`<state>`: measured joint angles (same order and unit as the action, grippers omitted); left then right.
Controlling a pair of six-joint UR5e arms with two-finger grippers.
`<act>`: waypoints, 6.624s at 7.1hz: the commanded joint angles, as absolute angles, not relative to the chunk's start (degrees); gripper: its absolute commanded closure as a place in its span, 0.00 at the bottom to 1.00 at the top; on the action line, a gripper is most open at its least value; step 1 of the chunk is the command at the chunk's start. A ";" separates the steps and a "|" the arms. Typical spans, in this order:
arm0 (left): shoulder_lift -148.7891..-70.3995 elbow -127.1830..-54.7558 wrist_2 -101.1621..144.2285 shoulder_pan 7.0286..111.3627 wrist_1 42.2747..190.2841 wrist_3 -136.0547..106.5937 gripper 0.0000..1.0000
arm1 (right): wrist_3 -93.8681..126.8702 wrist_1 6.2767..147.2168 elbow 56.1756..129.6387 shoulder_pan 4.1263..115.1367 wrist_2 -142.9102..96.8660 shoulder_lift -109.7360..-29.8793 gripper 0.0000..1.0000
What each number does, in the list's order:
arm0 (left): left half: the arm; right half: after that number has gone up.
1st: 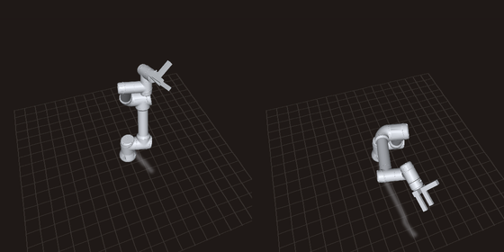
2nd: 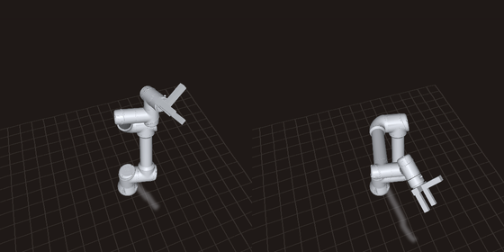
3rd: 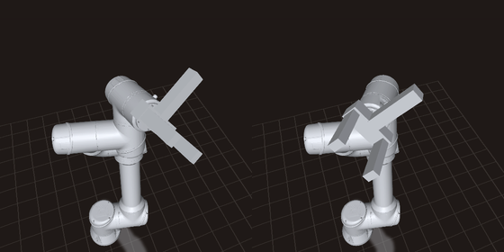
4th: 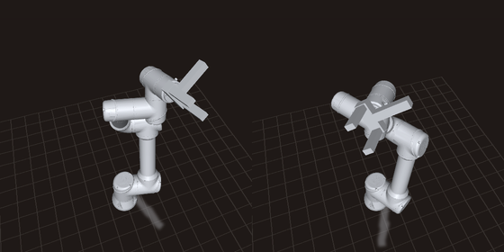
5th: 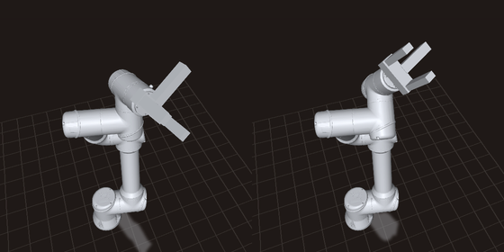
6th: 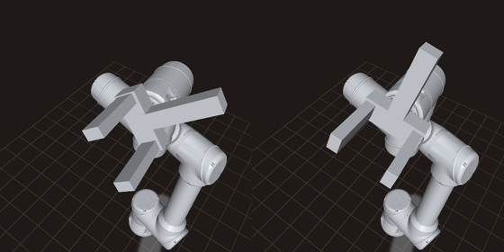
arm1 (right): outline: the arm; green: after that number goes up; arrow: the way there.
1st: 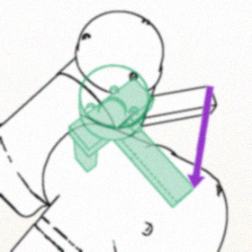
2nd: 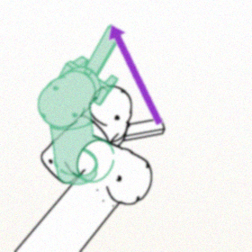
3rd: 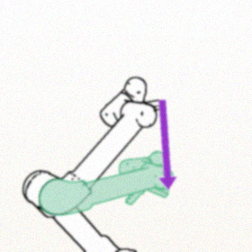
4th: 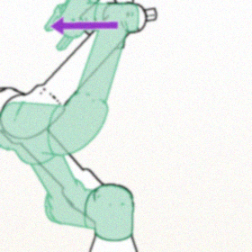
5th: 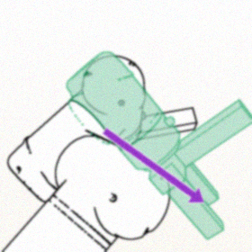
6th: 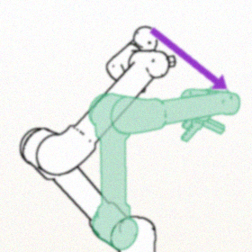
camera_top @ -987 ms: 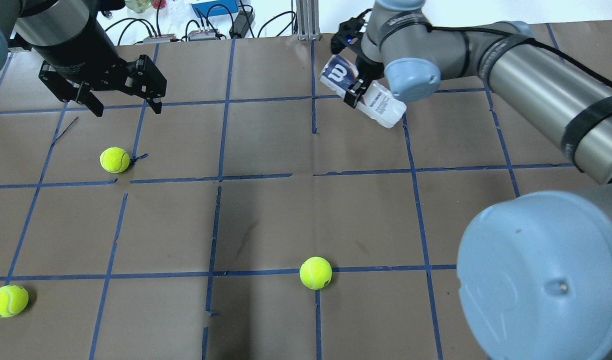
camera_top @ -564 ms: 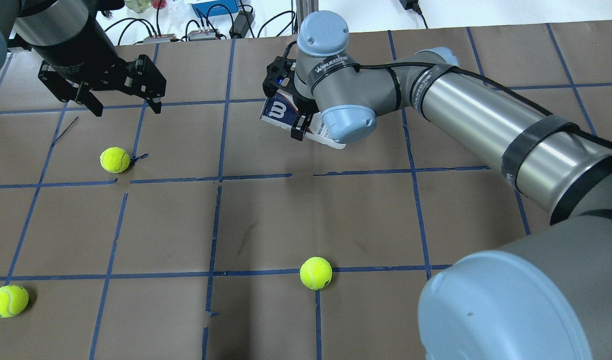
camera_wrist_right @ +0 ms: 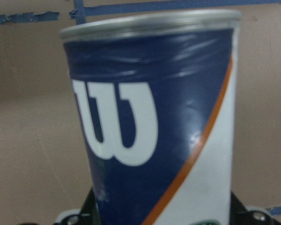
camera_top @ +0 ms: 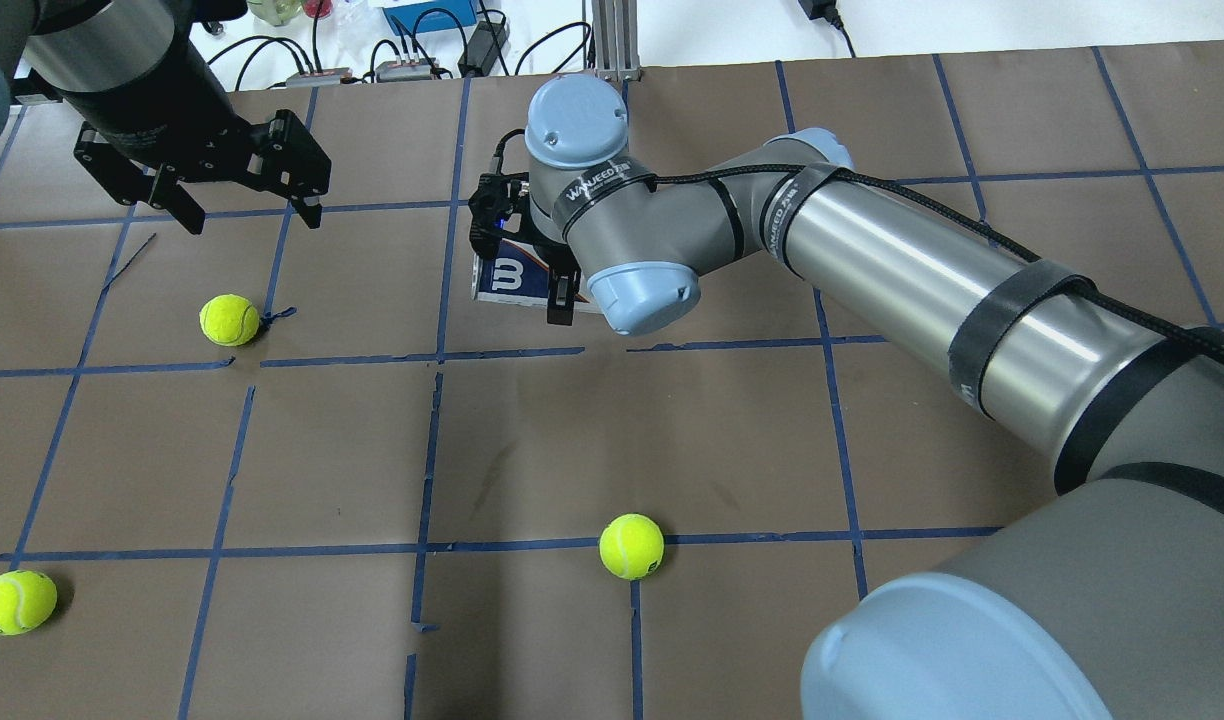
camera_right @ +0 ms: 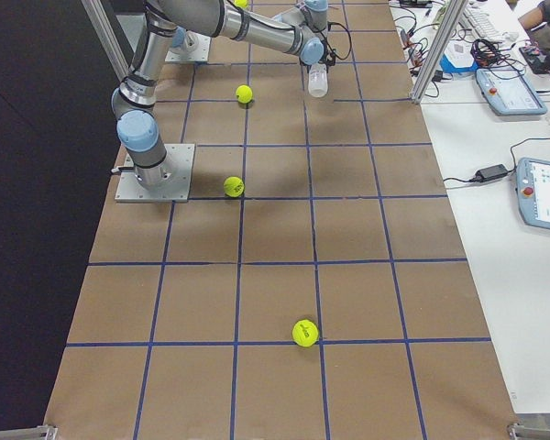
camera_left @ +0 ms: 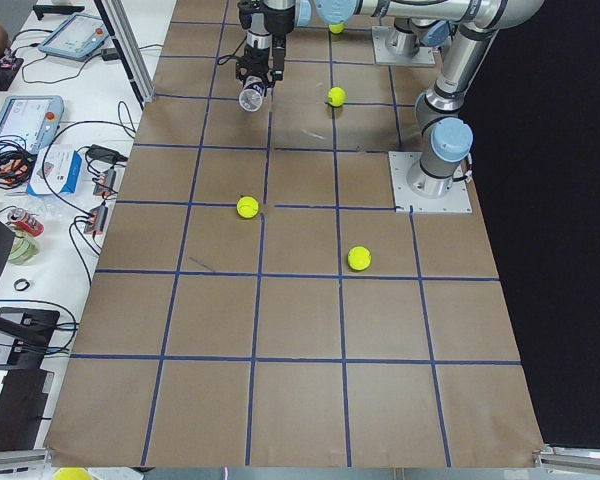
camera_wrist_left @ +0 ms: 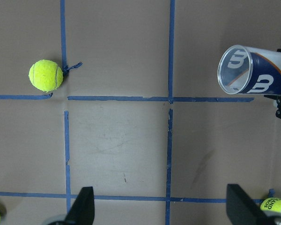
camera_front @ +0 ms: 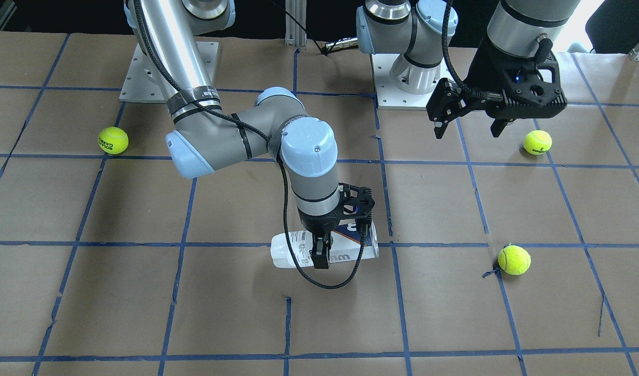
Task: Lift up tennis ball bucket
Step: 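Lift the can with the right gripper and carry it toward the table center, then lay the can on its side and open the right gripper, then grasp the lying can's end with the left gripper while the right arm withdraws, then lift the can with the left gripper and tilt it upright, then set the can upright on the table and open the left gripper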
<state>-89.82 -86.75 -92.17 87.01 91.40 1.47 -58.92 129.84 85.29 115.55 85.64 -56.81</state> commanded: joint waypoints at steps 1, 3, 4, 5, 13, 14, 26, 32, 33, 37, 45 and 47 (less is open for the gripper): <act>-89.82 -86.75 -92.11 86.92 91.32 1.49 0.00 | -56.36 129.81 85.34 117.94 85.95 -56.95 0.00; -89.82 -86.75 -92.11 86.92 91.23 1.49 0.00 | -56.34 130.08 85.08 118.30 86.75 -56.52 0.00; -89.82 -86.75 -91.85 86.92 91.23 1.23 0.00 | -56.42 129.90 85.17 118.30 86.84 -56.77 0.00; -89.82 -86.40 -91.06 86.84 91.32 0.97 0.00 | -56.77 129.38 84.73 117.78 86.75 -57.91 0.00; -112.19 -83.93 -70.93 75.41 90.58 10.42 0.00 | -35.31 88.40 80.09 92.64 90.58 -84.70 0.00; -115.63 -84.89 -68.14 75.58 85.39 13.24 0.00 | -26.54 84.24 79.98 91.16 91.40 -85.60 0.00; -118.48 -101.60 -42.82 77.69 73.04 25.40 0.99 | -0.09 79.54 83.50 86.66 87.10 -89.91 0.00; -104.59 -88.84 -53.24 86.21 73.38 -5.07 1.00 | 2.19 79.63 84.37 87.18 89.91 -90.18 0.00; -105.46 -85.20 -58.48 87.53 73.04 -5.01 1.00 | 2.37 79.63 84.37 87.27 90.00 -90.09 0.00; -114.59 -71.58 -85.05 97.89 74.76 -2.48 1.00 | 2.55 79.72 84.38 87.28 89.83 -90.09 0.00; -124.36 -65.57 -95.71 103.97 80.95 11.52 0.95 | 2.29 79.54 84.64 87.28 90.18 -90.09 0.00; -124.02 -65.74 -95.71 103.97 81.90 10.46 0.00 | 2.29 80.41 84.11 87.71 89.91 -89.30 0.00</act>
<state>-124.17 -65.62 -95.72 103.97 81.14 10.86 2.32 79.73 84.44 87.42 89.92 -89.90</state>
